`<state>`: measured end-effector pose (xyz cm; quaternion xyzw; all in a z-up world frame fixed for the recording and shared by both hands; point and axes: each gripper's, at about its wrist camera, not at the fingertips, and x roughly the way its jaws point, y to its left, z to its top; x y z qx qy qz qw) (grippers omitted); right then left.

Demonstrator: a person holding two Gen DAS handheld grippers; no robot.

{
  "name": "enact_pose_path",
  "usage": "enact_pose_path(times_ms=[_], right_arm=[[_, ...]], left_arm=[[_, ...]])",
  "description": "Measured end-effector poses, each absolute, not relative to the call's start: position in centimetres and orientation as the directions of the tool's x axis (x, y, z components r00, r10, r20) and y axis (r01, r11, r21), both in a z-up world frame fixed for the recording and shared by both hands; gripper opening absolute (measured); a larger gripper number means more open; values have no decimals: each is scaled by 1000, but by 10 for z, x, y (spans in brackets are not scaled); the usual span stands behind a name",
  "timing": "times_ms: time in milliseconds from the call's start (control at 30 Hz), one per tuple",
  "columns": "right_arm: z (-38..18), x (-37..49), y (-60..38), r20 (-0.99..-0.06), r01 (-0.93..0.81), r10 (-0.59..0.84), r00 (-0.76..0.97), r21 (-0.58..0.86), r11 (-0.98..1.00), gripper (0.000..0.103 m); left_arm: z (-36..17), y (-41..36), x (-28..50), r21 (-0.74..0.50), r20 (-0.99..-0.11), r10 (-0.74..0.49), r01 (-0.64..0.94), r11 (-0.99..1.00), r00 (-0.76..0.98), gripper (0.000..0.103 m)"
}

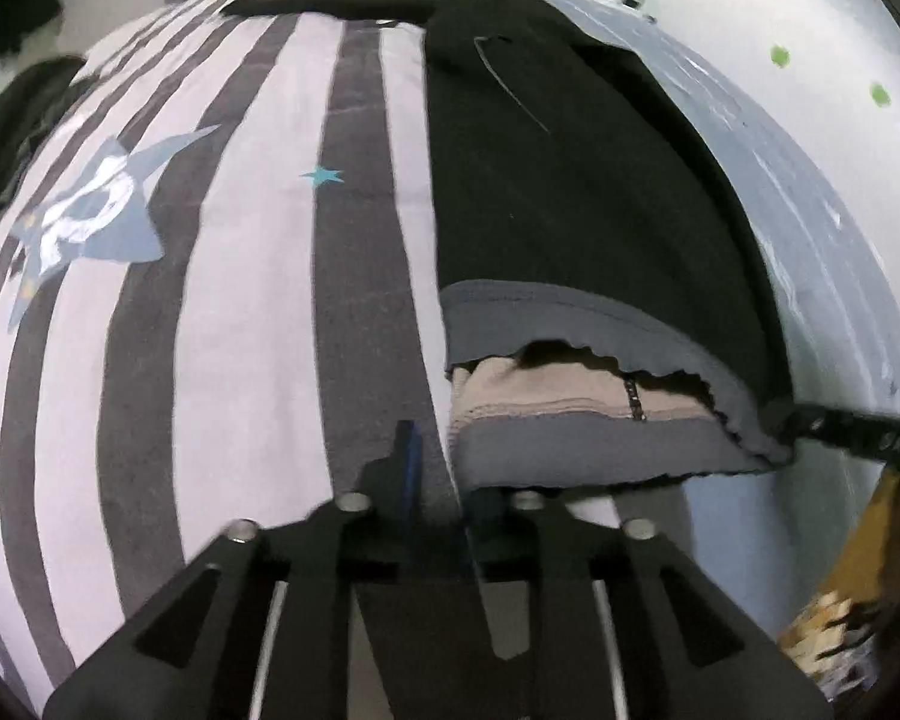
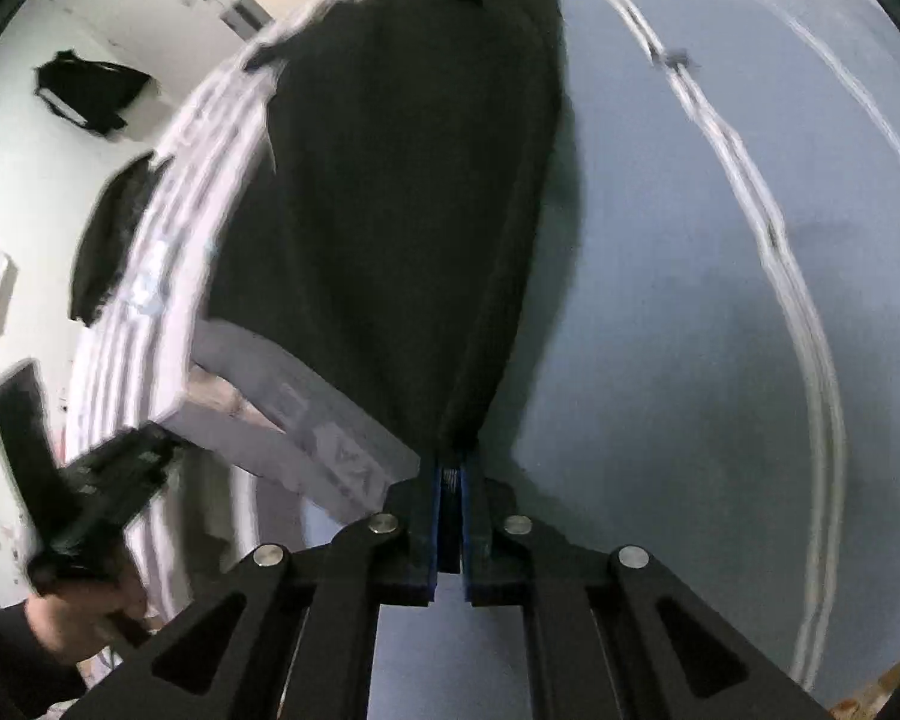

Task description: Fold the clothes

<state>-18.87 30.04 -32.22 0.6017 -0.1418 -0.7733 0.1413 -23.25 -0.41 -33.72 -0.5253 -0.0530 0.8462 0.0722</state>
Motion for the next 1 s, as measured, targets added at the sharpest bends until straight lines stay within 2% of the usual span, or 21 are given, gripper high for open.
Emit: enact_pose_path(times_ms=[33, 133, 167, 400, 767, 1000], right_arm=[[-321, -191, 302, -880, 37, -408, -245, 412, -910, 11], [-312, -195, 306, -873, 38, -395, -287, 401, -915, 42], [-310, -197, 309, -875, 32, -384, -294, 393, -919, 45], [-298, -218, 330, -864, -11, -372, -341, 399, -917, 45], [-317, -244, 304, -876, 46, -377, -300, 381, -923, 45], [-324, -236, 309, -875, 25, -385, -293, 395, -918, 45]], left_arm=[[-332, -10, -231, -183, -876, 186, -49, -982, -446, 33], [-314, -27, -224, -214, -859, 191, -5, -977, -475, 45], [-308, -32, -221, -220, -853, 194, -3, -975, -485, 46], [-296, -37, -206, -194, -866, 202, -63, -979, -458, 48], [-325, -11, -250, -96, -859, 170, -175, -980, -482, 48], [-336, 3, -258, -65, -865, 175, -241, -968, -470, 36]])
